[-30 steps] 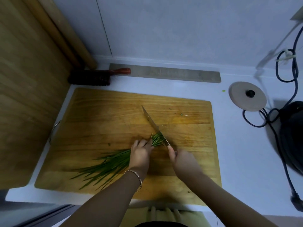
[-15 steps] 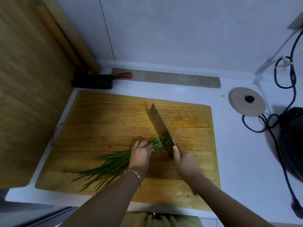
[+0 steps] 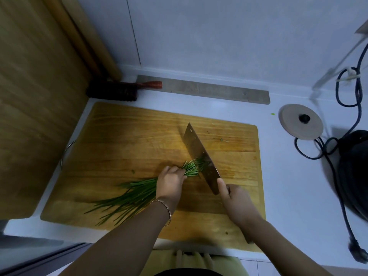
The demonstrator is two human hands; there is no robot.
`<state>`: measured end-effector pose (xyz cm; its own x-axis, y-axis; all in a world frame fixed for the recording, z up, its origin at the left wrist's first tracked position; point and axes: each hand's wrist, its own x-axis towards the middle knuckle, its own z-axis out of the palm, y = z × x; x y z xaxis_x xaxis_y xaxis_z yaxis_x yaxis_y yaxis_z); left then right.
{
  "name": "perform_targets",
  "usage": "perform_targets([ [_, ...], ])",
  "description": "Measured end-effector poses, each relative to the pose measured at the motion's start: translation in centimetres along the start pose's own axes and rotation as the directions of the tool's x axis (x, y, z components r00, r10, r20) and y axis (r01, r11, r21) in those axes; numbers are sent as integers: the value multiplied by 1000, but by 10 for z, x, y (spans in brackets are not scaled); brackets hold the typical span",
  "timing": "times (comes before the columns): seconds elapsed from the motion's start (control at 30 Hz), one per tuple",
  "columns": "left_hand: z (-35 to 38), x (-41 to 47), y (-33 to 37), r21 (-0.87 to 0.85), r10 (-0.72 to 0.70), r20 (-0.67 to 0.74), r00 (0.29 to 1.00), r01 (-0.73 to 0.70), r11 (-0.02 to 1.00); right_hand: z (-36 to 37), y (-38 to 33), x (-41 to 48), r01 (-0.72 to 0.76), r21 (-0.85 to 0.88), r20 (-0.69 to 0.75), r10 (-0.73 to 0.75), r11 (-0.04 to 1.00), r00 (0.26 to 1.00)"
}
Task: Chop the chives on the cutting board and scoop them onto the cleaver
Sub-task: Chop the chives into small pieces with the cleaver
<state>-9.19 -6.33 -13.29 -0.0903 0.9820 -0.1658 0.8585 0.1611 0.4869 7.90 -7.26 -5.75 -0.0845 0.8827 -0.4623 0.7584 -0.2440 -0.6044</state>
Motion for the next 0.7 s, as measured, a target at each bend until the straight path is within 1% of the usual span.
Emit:
perform_targets([
  [0.13,-1,-1,-1,-23,38,-9,999,-38,999,10,0,5,-56,-46,42,58,997,997],
  [0.4,5,0,-6,-127,78,-103,992,-91,988,21,2,4,-122,-101,30,126,987,992],
  [0.47,8,1,-8,-126,78,-120,990,-93,988,27,-5,10,-108,-90,34,111,990,993],
  [0.57,9,3,-11,-89,84,-134,987,-96,991,32,-13,23,-49,-73,20,51,996,999],
  [0.7,5,2,-9,-78,107,-81,991,-114,990,31,-1,15,-69,-12,36,69,998,997],
])
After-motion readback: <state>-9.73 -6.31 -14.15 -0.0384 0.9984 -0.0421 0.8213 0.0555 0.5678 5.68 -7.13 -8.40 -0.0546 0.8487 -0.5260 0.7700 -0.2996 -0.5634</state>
